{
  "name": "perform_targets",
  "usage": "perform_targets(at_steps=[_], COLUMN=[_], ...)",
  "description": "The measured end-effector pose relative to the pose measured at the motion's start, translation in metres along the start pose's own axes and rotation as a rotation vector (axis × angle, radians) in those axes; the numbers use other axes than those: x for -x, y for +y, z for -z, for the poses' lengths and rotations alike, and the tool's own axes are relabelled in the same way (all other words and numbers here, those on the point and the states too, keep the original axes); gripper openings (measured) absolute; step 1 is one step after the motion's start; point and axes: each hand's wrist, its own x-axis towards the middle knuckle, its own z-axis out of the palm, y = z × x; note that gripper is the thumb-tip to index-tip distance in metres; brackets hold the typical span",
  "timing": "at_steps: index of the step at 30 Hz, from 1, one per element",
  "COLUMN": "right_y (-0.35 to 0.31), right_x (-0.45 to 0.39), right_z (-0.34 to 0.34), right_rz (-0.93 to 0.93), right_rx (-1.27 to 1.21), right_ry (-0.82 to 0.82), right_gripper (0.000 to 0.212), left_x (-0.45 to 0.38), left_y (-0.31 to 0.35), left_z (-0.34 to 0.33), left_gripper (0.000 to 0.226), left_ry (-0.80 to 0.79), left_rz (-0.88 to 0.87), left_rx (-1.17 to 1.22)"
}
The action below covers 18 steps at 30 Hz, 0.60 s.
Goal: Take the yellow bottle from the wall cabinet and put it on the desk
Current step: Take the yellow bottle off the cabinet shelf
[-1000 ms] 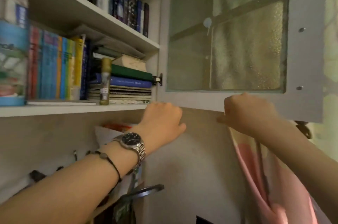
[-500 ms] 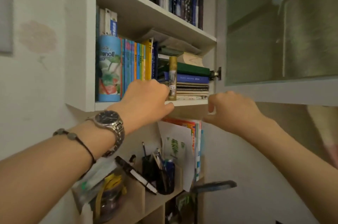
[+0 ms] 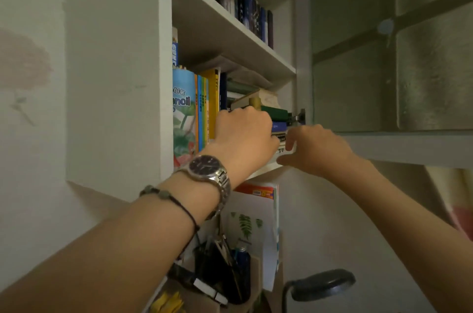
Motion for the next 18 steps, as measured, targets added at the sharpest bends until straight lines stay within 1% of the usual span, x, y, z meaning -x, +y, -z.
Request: perform_targets(at_steps=[5,8,13,16,18], right_y=[0.014,0.022,0.019,0.016,0.017], right_x=[-0.025,-0.051,-0.088,-0.1,-0.107], right_z=[-0.011,-0.032,-0.069,-0.087,-0.096], right_rz=[-0.034,0.015,0.096,0.112,0.122], right_rx=[-0.067,-0.228,-0.548,-0.648,-0.692], right_ry=[0.055,0.094,0.173,0.189,0.182], right_gripper=[0.041,0.045,0.046,0.044,0.042], left_x=[-0.027,-0.038,-0.042,-0.042,-0.041], left_y=[0.006,-0.004,-0.017,-0.019,-0.019], left_z=[-0.018,-0.027,-0.05,-0.063,-0.07], left_gripper=[0.021,0.022,0.024,0.028,0.028], left_ry=[-0.033,-0.026,-0.075,-0.072,-0.074], left_rz=[0.106,0.164,0.27,0.279,0.296], left_rx=[0.038,0.036,0.0,0.019,0.106])
